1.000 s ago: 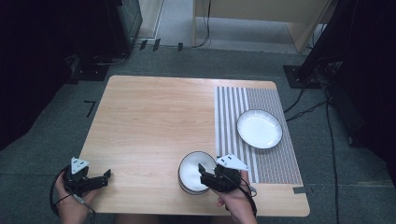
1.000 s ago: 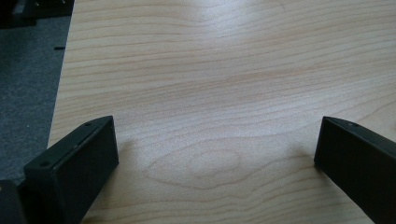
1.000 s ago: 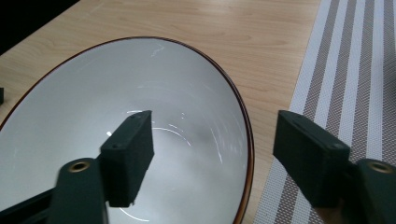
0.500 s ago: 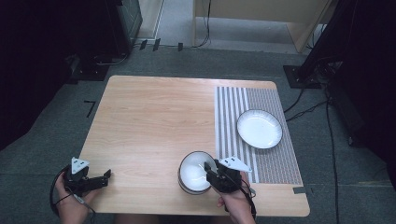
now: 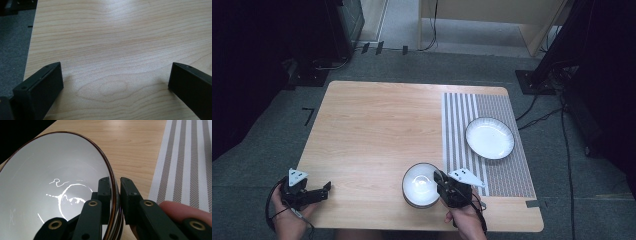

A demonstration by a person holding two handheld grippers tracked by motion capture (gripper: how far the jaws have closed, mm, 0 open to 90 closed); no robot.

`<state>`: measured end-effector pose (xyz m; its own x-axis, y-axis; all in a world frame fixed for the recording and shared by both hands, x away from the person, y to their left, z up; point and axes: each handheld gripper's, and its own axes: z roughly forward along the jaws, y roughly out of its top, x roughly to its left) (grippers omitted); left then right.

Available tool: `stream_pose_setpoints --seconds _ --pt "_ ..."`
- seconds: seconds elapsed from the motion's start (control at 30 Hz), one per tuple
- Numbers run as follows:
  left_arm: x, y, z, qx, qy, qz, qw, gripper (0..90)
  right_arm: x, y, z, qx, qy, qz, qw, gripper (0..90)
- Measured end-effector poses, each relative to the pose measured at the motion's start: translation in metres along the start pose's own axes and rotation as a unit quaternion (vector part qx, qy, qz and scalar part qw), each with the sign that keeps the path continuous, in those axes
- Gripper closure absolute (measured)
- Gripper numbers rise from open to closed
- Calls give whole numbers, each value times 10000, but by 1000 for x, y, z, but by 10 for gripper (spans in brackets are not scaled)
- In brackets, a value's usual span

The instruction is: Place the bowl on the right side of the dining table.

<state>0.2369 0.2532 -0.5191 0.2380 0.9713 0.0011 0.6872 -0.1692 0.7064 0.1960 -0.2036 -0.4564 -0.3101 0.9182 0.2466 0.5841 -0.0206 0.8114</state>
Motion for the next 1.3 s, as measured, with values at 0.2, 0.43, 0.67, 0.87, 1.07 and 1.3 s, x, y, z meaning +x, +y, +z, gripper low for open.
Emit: stream_pose_setpoints --seconds 0.2,0.43,0.67,0.87,1.07,1.3 --pt "0 0 0 -3 0 -4 10000 0 3 0 -2 -6 -108 -6 9999 811" --pt "0 0 0 -2 -1 -2 10000 0 7 0 -4 -79 -199 -61 9998 812" --pt "0 0 0 0 -1 0 10000 0 7 5 -11 -241 -249 49 9994 840" --pt "0 0 0 1 0 1 10000 0 8 8 -17 -284 -162 79 9994 840" --pt "0 0 0 0 0 -1 10000 0 9 13 -23 -374 -178 106 9991 840" --pt "0 0 0 2 0 2 10000 0 5 19 -31 -454 -202 146 9987 840"
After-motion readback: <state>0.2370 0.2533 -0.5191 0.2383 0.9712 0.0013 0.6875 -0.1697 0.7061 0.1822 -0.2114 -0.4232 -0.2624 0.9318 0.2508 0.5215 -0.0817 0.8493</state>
